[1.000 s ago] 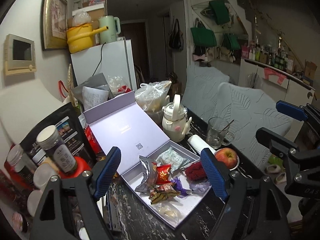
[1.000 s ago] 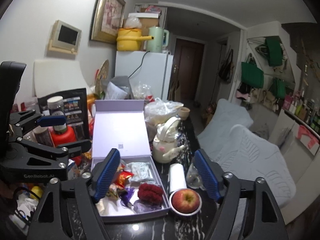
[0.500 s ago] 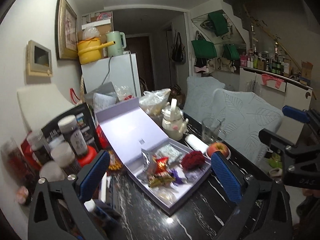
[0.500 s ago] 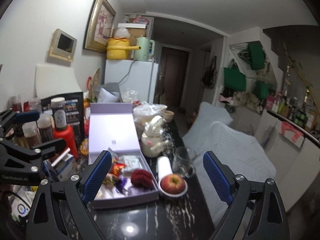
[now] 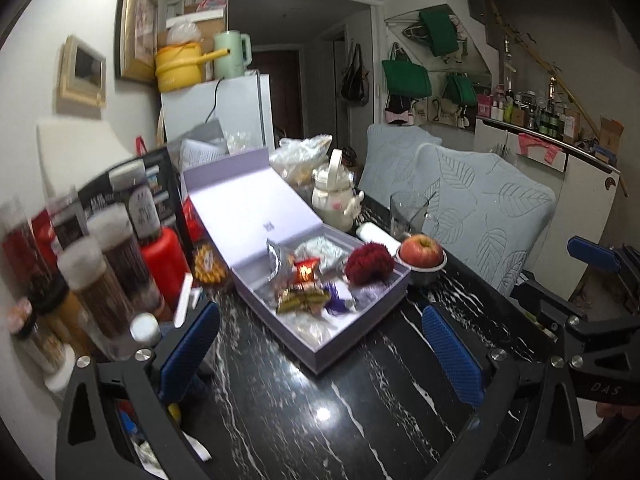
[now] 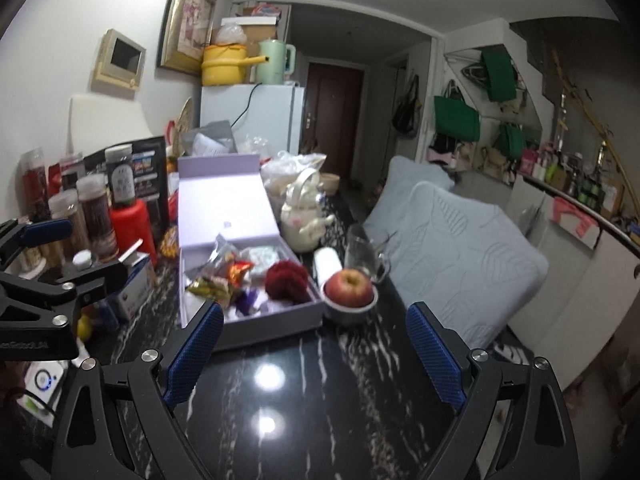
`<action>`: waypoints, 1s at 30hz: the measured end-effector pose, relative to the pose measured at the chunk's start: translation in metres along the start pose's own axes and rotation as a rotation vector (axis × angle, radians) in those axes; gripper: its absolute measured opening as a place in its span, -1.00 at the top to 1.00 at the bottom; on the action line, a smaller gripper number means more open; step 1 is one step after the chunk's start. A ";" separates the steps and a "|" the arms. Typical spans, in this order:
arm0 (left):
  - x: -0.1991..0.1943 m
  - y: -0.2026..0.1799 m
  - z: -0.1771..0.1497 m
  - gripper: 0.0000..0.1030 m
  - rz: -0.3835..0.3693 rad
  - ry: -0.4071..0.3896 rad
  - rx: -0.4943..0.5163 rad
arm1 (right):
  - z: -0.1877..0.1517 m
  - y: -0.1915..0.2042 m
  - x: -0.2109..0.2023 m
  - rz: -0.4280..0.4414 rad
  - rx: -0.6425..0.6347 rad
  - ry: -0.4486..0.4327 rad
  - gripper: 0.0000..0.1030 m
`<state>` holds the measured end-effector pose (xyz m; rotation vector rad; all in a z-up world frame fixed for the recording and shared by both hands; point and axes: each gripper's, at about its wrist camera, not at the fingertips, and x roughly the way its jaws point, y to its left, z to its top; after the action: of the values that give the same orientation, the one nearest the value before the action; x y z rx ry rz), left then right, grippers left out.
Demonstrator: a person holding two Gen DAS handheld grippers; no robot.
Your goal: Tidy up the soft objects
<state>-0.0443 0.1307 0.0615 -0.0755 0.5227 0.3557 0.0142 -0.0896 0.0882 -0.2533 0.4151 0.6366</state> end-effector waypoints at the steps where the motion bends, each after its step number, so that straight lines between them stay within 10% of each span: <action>1: 0.001 0.000 -0.003 -1.00 -0.001 0.006 -0.003 | -0.004 0.001 0.000 0.005 0.002 0.005 -0.82; 30: 0.024 0.000 -0.034 -1.00 -0.023 0.108 -0.025 | -0.045 0.010 0.021 0.040 0.032 0.123 -0.82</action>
<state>-0.0412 0.1326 0.0206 -0.1255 0.6237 0.3375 0.0103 -0.0867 0.0376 -0.2554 0.5492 0.6549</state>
